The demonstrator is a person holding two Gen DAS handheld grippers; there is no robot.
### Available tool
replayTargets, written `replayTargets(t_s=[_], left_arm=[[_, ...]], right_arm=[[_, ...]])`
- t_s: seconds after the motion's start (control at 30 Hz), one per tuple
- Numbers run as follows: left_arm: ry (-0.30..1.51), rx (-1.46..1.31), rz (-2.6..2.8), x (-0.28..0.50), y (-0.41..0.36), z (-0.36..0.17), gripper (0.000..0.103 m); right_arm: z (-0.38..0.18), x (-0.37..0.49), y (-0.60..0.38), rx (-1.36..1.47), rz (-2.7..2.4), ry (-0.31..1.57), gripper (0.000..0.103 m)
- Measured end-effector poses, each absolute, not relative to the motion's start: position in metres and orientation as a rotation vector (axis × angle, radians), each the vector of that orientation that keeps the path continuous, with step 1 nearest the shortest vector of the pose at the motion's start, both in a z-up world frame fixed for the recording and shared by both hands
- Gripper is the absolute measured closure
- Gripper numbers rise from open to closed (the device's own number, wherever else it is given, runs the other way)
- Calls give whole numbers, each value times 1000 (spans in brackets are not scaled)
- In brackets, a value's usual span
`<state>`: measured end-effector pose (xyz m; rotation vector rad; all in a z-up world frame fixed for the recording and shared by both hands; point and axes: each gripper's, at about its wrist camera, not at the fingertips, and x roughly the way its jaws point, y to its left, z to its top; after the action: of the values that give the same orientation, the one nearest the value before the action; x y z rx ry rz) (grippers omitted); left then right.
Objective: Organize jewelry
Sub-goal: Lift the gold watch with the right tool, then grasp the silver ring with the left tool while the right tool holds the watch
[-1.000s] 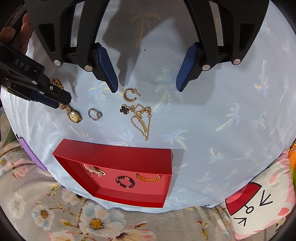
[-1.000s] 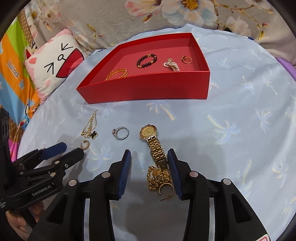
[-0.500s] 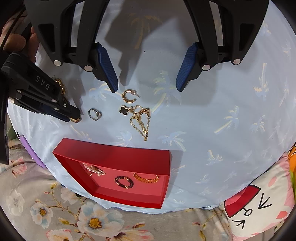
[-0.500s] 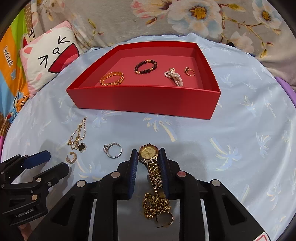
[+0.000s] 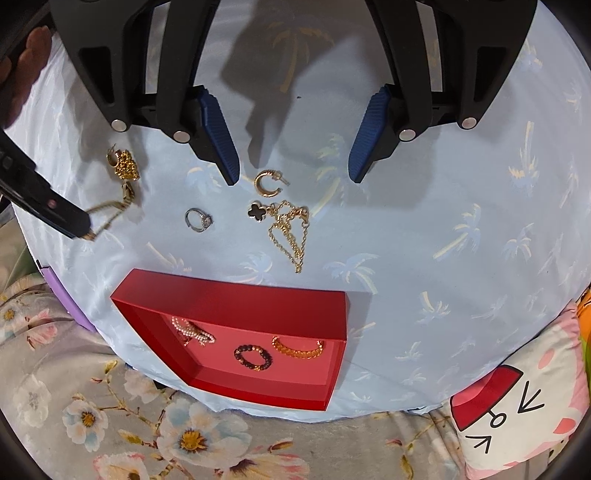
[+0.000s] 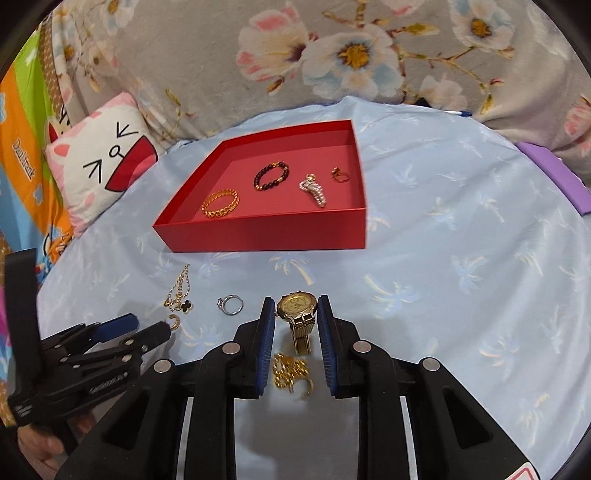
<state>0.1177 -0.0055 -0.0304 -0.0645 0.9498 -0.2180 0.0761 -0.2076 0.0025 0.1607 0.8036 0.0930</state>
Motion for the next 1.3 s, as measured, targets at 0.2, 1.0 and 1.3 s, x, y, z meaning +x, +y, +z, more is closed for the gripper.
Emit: replayTargets(t_s=[0.2,1.0,1.3], left_arm=[[941,-51,-239,114,-17,-27,44],[950,72,-449,157,-85,-35,54],[957,36,-502,131,-84,-36,59]], right_arm=[[8,50,-221,180,65,803,81],[-11,39,-220,213,84,858,81],[-11,39,-221,217,84,861,81]])
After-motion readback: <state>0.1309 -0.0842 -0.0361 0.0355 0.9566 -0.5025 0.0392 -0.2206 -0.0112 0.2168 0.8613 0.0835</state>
